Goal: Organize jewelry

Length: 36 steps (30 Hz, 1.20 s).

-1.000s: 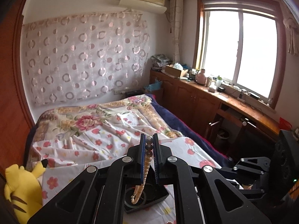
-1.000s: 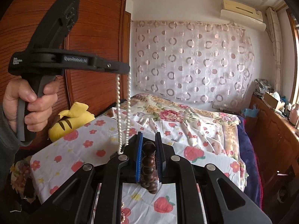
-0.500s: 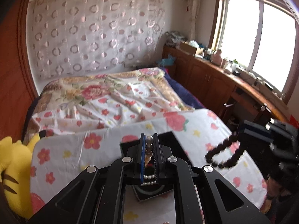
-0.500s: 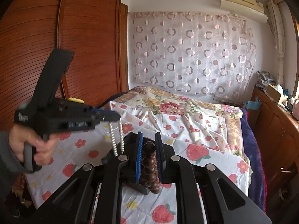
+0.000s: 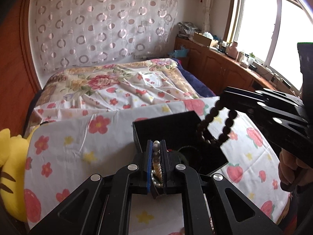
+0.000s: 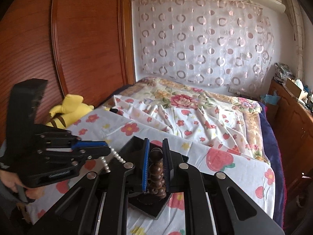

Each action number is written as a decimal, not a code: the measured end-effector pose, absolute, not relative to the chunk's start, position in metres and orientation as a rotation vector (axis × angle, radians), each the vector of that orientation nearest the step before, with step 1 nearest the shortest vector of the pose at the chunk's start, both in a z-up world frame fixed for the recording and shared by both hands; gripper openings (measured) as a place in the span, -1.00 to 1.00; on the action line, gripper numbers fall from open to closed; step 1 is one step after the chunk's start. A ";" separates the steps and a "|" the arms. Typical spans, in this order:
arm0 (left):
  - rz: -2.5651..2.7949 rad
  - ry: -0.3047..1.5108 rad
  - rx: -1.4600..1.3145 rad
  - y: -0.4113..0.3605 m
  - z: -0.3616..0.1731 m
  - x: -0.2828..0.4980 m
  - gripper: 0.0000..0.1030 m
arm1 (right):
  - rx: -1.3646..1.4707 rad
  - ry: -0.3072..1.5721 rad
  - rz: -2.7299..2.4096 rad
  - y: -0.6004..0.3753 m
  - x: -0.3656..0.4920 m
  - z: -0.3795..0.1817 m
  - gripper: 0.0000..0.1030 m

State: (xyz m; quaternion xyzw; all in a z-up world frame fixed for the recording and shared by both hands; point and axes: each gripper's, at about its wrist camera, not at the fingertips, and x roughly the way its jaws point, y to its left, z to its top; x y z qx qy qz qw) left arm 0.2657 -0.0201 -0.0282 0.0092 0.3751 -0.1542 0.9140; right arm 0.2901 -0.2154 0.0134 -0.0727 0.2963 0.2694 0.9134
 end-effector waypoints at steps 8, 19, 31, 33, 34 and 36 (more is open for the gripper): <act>-0.320 0.780 0.011 -0.017 -0.037 0.263 -0.87 | -0.164 0.659 0.517 -0.207 0.306 -0.009 -0.71; -0.326 0.751 0.036 -0.021 -0.031 0.252 -0.87 | -0.138 0.679 0.508 -0.206 0.305 -0.017 -0.49; -0.339 0.690 0.030 -0.018 -0.036 0.201 0.16 | -0.151 0.634 0.557 -0.239 0.237 -0.009 -0.35; -0.338 0.683 0.026 -0.016 -0.040 0.190 0.42 | -0.168 0.651 0.570 -0.243 0.220 -0.018 -0.35; -0.337 0.680 0.030 -0.015 -0.042 0.186 0.48 | -0.177 0.659 0.574 -0.245 0.213 -0.022 -0.35; -0.320 0.680 0.046 -0.013 -0.047 0.176 0.52 | -0.194 0.677 0.581 -0.247 0.201 -0.031 -0.35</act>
